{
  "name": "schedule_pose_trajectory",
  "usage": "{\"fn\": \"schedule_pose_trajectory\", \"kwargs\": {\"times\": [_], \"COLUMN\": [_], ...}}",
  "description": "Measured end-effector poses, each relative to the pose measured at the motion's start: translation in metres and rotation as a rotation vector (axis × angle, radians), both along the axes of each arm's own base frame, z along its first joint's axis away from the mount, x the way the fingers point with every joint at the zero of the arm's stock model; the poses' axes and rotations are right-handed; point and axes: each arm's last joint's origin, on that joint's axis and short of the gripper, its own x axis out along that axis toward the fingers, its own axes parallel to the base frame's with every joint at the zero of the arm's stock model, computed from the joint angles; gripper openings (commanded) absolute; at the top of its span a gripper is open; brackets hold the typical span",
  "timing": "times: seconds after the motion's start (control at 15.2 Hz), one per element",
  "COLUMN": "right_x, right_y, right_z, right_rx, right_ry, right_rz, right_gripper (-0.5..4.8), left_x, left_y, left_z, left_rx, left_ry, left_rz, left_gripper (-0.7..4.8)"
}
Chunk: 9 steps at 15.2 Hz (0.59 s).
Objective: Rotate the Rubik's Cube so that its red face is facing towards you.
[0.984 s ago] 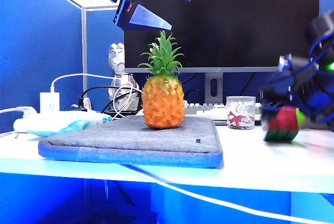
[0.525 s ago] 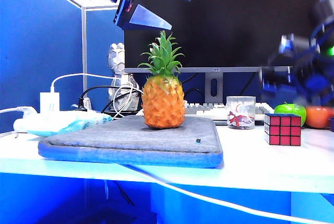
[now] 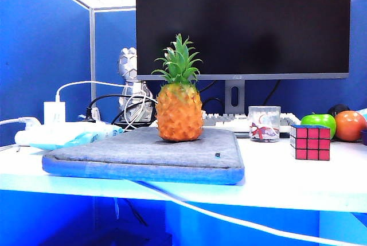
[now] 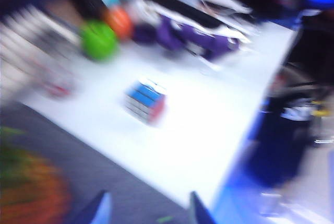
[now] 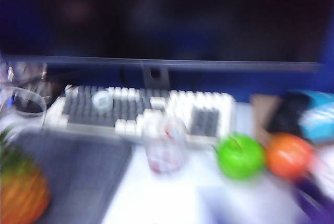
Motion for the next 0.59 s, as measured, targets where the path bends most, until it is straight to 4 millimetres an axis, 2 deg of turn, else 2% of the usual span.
{"fn": "schedule_pose_trajectory", "kwargs": {"times": [0.07,0.13,0.2,0.26,0.39,0.46,0.59], "right_x": [-0.023,-0.045,-0.067,-0.084,-0.110,-0.117,-0.118], "right_y": [-0.003,-0.006,-0.008,-0.010,-0.013,-0.013,-0.010], "right_z": [0.009,0.011,0.009,0.006,-0.018,-0.032,-0.059], "right_rx": [-0.004,-0.008,0.000,0.027,0.119,0.162,0.221], "right_ry": [-0.010,-0.004,-0.010,-0.036,-0.056,-0.062,-0.022], "right_rz": [-0.007,-0.014,-0.021,-0.031,-0.039,-0.031,-0.002], "right_gripper": [0.30,0.17,0.15,0.11,0.08,0.08,0.08], "left_x": [-0.020,-0.037,-0.056,-0.073,-0.102,-0.114,-0.125], "left_y": [0.013,0.022,0.032,0.042,0.059,0.065,0.072], "left_z": [0.019,0.027,0.023,0.012,-0.008,-0.022,-0.045], "left_rx": [0.021,0.013,0.018,0.027,-0.012,-0.046,-0.072], "left_ry": [-0.081,-0.126,-0.146,-0.158,-0.173,-0.169,-0.166], "left_rz": [0.042,0.055,0.062,0.090,0.154,0.178,0.230], "left_gripper": [0.56,0.48,0.47,0.30,0.20,0.20,0.20]}}
